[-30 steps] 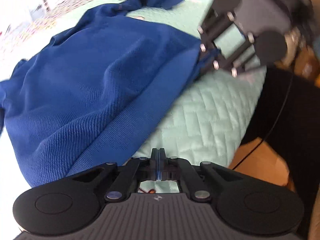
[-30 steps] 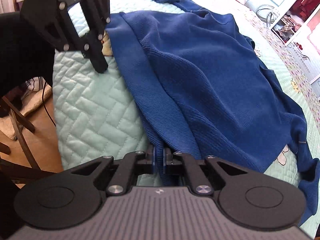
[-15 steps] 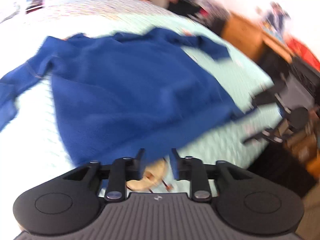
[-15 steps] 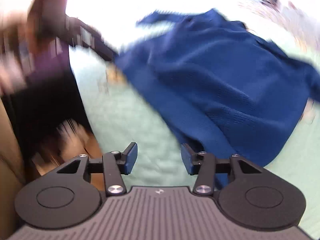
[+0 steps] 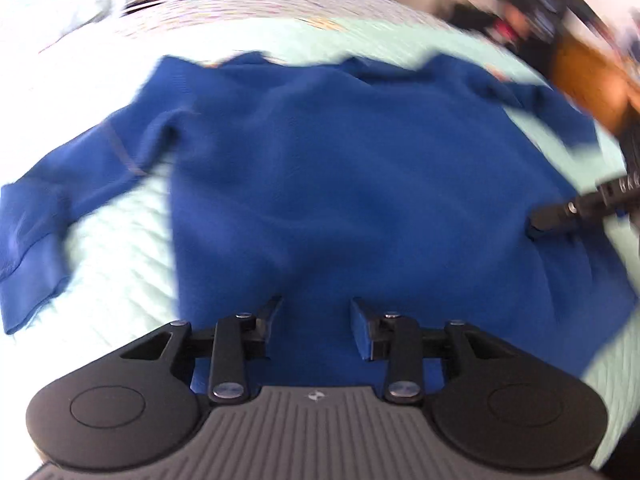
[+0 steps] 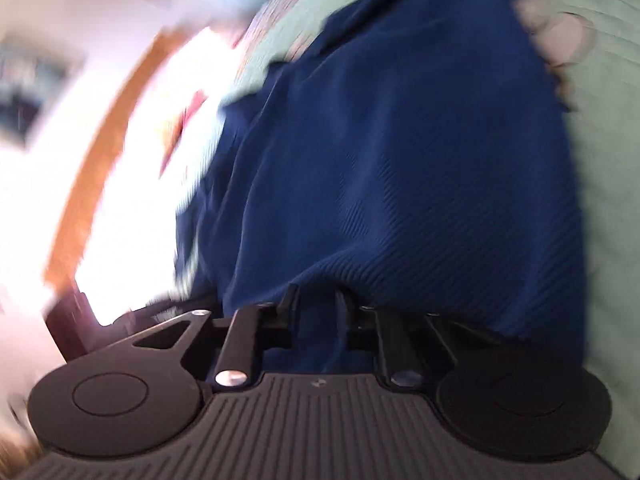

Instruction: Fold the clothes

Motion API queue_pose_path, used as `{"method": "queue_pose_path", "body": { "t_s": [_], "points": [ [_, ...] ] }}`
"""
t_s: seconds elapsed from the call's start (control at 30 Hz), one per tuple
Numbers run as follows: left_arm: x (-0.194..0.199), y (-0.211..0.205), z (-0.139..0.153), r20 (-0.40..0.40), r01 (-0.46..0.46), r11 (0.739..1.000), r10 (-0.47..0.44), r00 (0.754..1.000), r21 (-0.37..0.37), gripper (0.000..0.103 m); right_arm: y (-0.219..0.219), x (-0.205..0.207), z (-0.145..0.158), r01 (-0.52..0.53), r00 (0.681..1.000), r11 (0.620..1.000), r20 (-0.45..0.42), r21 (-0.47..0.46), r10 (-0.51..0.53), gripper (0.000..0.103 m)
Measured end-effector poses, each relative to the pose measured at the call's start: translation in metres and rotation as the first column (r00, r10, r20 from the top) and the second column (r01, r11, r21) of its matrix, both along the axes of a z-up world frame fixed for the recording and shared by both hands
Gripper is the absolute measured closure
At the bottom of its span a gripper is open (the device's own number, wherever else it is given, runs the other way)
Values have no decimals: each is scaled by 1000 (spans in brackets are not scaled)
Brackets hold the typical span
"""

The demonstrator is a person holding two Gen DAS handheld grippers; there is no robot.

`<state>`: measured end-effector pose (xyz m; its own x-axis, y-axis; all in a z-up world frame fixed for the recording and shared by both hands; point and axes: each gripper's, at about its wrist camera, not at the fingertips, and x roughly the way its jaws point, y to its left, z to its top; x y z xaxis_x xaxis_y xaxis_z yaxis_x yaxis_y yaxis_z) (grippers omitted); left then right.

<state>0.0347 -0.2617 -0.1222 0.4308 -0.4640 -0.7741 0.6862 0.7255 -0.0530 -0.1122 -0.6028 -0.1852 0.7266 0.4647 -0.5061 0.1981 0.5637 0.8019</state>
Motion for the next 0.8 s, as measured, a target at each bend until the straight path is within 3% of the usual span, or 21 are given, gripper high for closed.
{"method": "queue_pose_path", "body": {
  "t_s": [0.07,0.13,0.2,0.27,0.3,0.33,0.43,0.5,0.6,0.67,0.8],
  "points": [
    [6,4,4,2,-38,999,38,999,2,66,-7,-9,2,52,998,998,29,24,-53,79],
    [4,10,11,-40,-30,998,28,999,-57,65,-5,-19,6,43,996,997,75,64,-48,65],
    [-4,10,14,-41,0,995,-4,999,-99,52,0,-26,5,1,994,993,111,120,-14,48],
    [-8,1,6,-19,31,998,-32,999,-46,35,0,-23,4,-7,999,999,53,35,6,52],
    [-8,-5,0,-14,31,1000,-31,999,5,35,-1,-21,5,-4,1000,1000,23,-21,5,67],
    [-6,-9,-2,-20,25,999,-25,999,22,36,-2,-18,11,10,999,999,34,-44,-8,67],
    [5,-11,6,-64,6,999,-8,998,-40,36,-4,-10,28,50,997,993,71,-109,-42,60],
    [15,-17,17,-61,-14,996,9,998,-88,36,-8,12,35,42,994,991,104,-128,-29,45],
    [32,-29,33,-39,-48,989,43,998,-142,35,-13,44,45,33,988,988,152,-154,-9,43],
    [45,-40,41,-18,-79,985,77,997,-156,35,-22,73,40,36,985,993,170,-116,-16,43],
    [78,-56,41,-79,-162,968,149,986,-193,31,-41,124,34,67,990,988,130,-136,-50,43]
  ]
}}
